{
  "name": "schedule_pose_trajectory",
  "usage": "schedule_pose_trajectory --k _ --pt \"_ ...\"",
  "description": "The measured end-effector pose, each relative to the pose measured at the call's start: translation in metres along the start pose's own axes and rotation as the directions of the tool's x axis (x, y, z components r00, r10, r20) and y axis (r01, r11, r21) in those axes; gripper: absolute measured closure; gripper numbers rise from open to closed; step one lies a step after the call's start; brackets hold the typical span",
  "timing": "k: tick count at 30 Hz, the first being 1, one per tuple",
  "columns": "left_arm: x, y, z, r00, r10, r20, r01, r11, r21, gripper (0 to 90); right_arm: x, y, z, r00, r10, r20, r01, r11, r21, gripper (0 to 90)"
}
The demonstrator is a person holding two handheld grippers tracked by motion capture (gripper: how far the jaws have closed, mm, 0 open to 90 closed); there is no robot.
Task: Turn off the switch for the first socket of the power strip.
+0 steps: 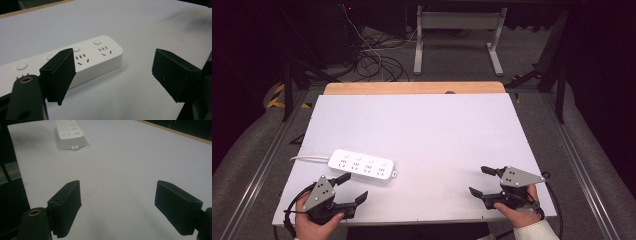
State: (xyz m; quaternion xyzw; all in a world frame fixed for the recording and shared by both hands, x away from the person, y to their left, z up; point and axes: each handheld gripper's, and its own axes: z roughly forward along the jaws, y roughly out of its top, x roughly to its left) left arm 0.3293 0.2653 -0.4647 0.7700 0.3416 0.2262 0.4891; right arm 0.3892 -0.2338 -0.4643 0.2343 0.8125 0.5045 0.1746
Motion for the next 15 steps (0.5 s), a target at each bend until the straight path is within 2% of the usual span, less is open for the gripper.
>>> schedule_pose_trajectory --k 9,15 --pt "-0.0011 0.0021 -0.0030 0.9993 0.012 -0.035 -0.012 0.9999 0.000 22.0 0.0003 -0.0006 -0.0001 1.0000 0.003 -0.005 -0.003 1.000 0.002 21.9" --pt "-0.0023 0.0053 -0.0059 0.9993 0.028 -0.026 -0.028 0.9995 0.012 27.7 0.0011 0.0001 0.0002 1.0000 -0.005 -0.008 0.005 1.000 0.002 23.8"
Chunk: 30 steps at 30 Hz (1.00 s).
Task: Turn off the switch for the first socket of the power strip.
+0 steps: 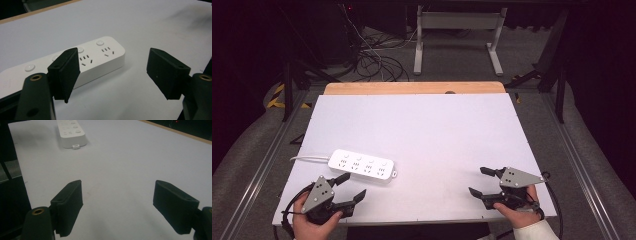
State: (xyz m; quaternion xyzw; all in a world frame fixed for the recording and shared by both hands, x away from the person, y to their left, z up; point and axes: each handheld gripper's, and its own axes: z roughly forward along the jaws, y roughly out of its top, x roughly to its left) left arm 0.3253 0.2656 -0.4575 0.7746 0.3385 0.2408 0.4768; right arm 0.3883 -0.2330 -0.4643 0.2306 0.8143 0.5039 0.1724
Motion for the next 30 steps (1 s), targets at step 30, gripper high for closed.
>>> schedule_pose_trajectory --k 30 --pt "0.003 0.031 -0.015 1.0000 0.002 0.006 -0.002 0.9973 0.073 35.9 0.002 -0.001 0.004 0.9998 -0.003 -0.017 0.003 1.000 0.010 24.5"
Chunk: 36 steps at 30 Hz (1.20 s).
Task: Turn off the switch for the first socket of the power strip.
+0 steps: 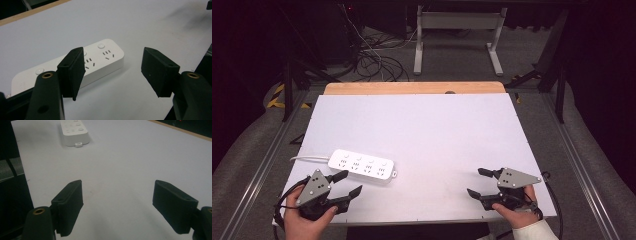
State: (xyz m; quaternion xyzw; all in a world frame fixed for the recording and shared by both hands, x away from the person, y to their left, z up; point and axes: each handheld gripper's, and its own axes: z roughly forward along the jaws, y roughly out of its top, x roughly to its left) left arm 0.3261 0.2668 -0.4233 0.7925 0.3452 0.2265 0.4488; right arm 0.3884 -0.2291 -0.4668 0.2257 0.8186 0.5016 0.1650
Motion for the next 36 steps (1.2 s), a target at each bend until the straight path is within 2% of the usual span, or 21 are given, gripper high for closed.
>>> schedule_pose_trajectory --k 8,30,36 --pt "0.004 0.005 0.000 0.9998 -0.018 0.003 0.018 0.9998 0.008 35.9 0.000 0.000 0.000 1.0000 0.000 -0.002 0.000 1.000 0.001 24.6" --pt "0.012 0.029 0.004 1.0000 -0.006 0.007 0.006 1.0000 0.003 37.8 0.000 -0.001 0.000 1.0000 0.000 -0.008 0.000 1.000 0.000 25.1" --pt "0.016 0.031 0.003 1.0000 -0.004 -0.004 0.004 1.0000 -0.007 46.9 -0.001 -0.001 0.000 1.0000 0.000 -0.007 0.000 1.000 0.001 25.1"
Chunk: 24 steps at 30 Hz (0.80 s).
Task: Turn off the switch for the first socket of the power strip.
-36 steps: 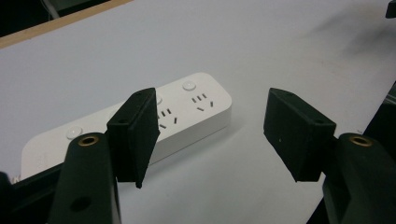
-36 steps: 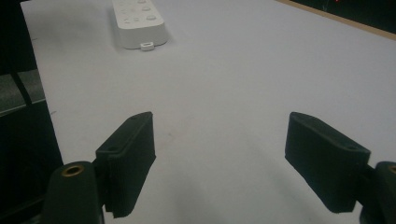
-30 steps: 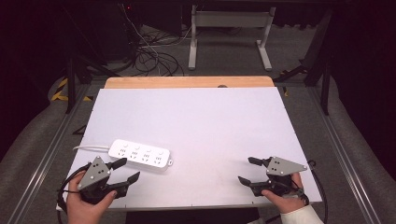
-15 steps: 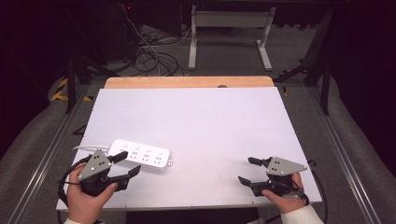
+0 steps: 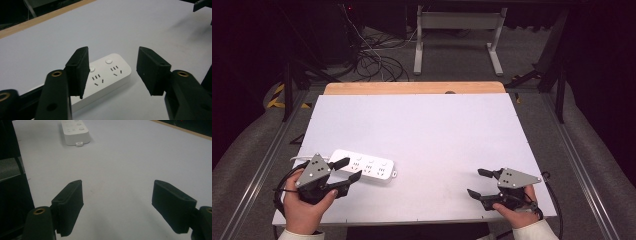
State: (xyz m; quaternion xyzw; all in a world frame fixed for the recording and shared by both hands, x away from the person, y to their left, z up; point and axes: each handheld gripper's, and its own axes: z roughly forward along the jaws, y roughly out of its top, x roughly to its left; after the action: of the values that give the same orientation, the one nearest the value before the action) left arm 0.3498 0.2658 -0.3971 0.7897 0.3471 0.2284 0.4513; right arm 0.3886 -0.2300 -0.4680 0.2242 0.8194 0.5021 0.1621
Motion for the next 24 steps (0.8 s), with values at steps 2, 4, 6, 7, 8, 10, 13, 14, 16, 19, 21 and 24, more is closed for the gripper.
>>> schedule_pose_trajectory --k 2,4,6,7,8,10,13,14,16,19,21,24 --pt "0.002 0.002 -0.001 0.9999 0.013 0.008 -0.013 0.9999 0.001 55.2 0.000 0.000 0.000 1.0000 0.001 0.000 -0.001 1.000 -0.002 25.2" --pt "0.004 0.003 -0.001 0.9998 0.017 0.012 -0.017 0.9998 0.004 65.3 0.000 0.000 -0.001 1.0000 -0.002 0.004 0.002 1.000 -0.004 25.3" --pt "0.008 0.004 -0.002 0.9998 0.015 0.015 -0.016 0.9999 0.007 74.2 0.000 0.000 -0.001 1.0000 0.002 0.003 -0.002 1.000 -0.008 25.6" --pt "0.009 0.005 -0.001 0.9998 0.007 0.019 -0.007 1.0000 0.005 78.3 0.000 0.000 -0.001 1.0000 0.003 0.002 -0.003 1.000 -0.007 25.6" --pt "0.011 0.005 -0.001 0.9998 0.004 0.019 -0.004 1.0000 0.005 82.1 0.000 0.000 -0.001 1.0000 0.001 0.001 -0.001 1.000 -0.006 25.6" --pt "0.015 0.006 0.000 0.9997 -0.010 0.021 0.010 0.9999 0.006 87.4 0.000 0.000 -0.001 1.0000 0.003 0.000 -0.003 1.000 -0.004 25.6" --pt "0.020 0.008 0.001 0.9996 -0.024 0.016 0.024 0.9997 0.006 90.0 0.000 0.000 0.000 1.0000 0.006 -0.004 -0.006 1.000 -0.007 25.7" --pt "0.021 0.008 0.002 0.9994 -0.029 0.016 0.029 0.9995 0.008 90.0 -0.001 0.000 0.000 1.0000 0.007 -0.005 -0.007 1.000 -0.008 25.8" --pt "0.025 0.008 0.004 0.9992 -0.037 0.013 0.037 0.9993 0.008 90.0 -0.001 0.000 0.000 1.0000 0.008 -0.005 -0.008 1.000 -0.008 25.9" --pt "0.032 0.008 0.008 0.9986 -0.053 0.002 0.053 0.9986 0.009 90.0 0.000 -0.001 0.000 0.9999 0.008 -0.006 -0.008 1.000 -0.008 26.0" --pt "0.037 0.007 0.011 0.9977 -0.068 -0.006 0.068 0.9976 0.012 90.0 -0.001 -0.001 0.000 0.9999 0.008 -0.006 -0.008 1.000 -0.008 26.1" --pt "0.044 0.005 0.016 0.9958 -0.086 -0.030 0.087 0.9961 0.015 90.0 -0.001 -0.001 0.000 0.9999 0.009 -0.006 -0.009 1.000 -0.007 26.2"
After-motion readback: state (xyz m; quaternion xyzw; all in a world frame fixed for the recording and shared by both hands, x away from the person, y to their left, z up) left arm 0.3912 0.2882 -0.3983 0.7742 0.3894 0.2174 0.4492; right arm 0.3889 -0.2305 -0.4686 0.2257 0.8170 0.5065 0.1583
